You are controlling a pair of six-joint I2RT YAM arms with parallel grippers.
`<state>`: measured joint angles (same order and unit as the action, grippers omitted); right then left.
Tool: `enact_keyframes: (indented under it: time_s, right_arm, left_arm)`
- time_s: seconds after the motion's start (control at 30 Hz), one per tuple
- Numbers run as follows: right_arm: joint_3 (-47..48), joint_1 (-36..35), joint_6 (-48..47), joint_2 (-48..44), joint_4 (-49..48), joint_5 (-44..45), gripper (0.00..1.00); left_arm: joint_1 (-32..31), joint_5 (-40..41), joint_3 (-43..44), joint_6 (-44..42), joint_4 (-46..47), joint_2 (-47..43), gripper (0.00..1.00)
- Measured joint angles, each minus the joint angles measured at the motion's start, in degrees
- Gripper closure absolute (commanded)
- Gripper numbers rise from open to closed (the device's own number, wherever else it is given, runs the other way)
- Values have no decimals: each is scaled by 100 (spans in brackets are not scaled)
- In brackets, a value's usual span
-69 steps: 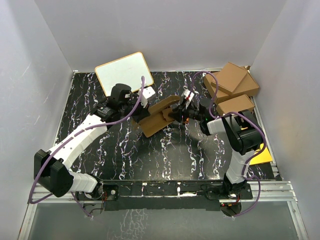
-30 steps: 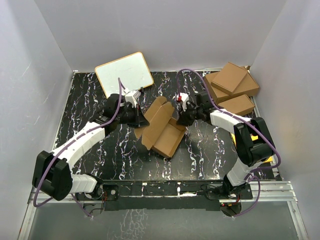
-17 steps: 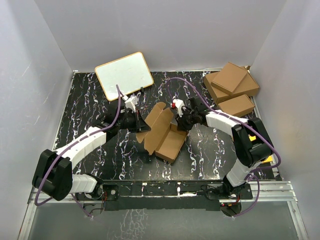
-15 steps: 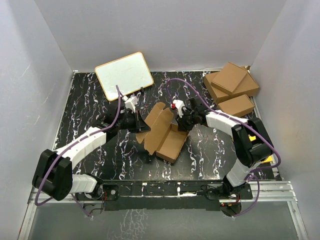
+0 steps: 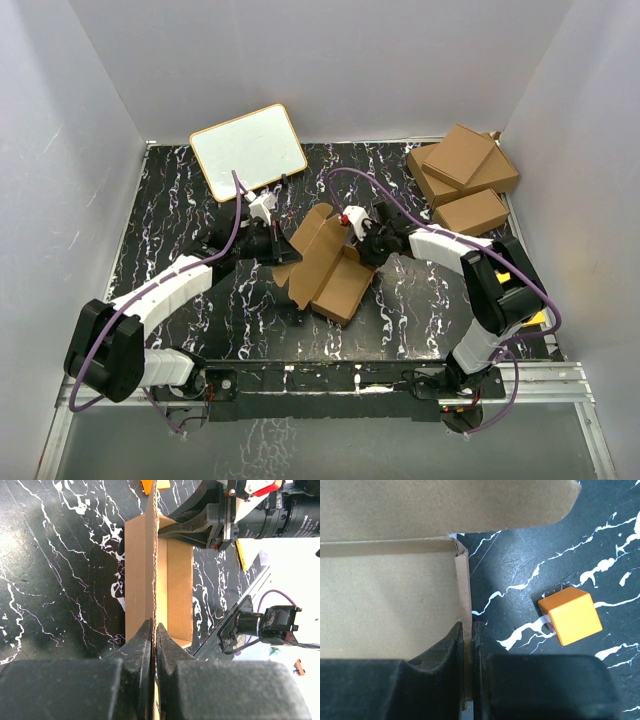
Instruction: Fold the paper box
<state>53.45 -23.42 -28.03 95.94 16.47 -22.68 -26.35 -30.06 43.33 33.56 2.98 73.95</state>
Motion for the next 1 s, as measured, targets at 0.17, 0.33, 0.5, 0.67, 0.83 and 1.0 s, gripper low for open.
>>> enact_keyframes:
  time_s: [0.17,0.33,0.5,0.67,0.83,1.0]
  right_arm:
    - [-22,-144,55,-13,-136,352,92]
    - [-42,-195,98,-26,-181,492,92]
    - [-42,-262,94,-28,-229,669,86]
    - [-42,-271,92,-28,-203,625,77]
    - [-42,-238,85,-28,-83,553,74]
    - [-42,-234,92,-63,-20,463,70]
  left_arm:
    - [0,4,-11,-52,-2,-4,100]
    - [0,9,-11,-98,-2,-4,100]
    - [0,24,-11,-120,-2,-4,100]
    - [0,22,-11,-140,-7,-2,100]
    - [0,20,-11,-160,-57,-2,100]
    - [0,22,-9,-221,-153,-2,100]
